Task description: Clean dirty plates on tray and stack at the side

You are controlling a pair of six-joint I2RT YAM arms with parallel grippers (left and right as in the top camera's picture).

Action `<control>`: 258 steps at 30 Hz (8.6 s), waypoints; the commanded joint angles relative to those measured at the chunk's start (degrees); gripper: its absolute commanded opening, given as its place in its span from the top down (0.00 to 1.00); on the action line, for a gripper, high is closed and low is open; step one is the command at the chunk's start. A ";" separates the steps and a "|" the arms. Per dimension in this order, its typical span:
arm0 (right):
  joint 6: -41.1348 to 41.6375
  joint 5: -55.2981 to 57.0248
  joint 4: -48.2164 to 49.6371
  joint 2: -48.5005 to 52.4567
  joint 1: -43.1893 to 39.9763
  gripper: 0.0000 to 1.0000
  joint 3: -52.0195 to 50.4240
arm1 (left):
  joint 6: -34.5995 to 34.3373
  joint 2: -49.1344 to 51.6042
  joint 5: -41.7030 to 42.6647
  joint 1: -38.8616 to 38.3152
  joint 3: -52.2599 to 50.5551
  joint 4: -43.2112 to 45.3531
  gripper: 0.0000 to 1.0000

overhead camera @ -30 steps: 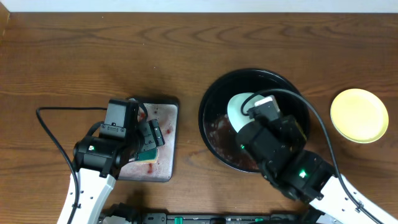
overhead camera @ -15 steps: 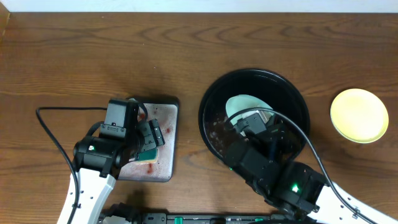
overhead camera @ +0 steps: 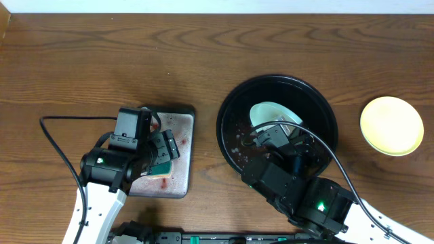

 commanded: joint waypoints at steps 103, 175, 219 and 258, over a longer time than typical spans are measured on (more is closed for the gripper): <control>22.43 -48.43 5.22 1.09 -43.65 0.99 0.00 | 0.28 0.11 0.11 0.20 0.85 -0.31 0.16; -2.60 -83.21 5.35 -43.32 -59.30 0.01 -7.30 | 0.28 0.11 0.11 0.20 0.85 -0.31 0.16; -2.56 -77.44 46.53 -62.05 -59.30 0.01 -54.27 | 0.28 0.07 0.11 0.20 0.83 -0.31 0.16; -2.58 -77.44 46.53 -62.05 -59.30 0.01 -54.27 | 12.31 -58.62 -1.86 12.44 -52.52 57.46 0.16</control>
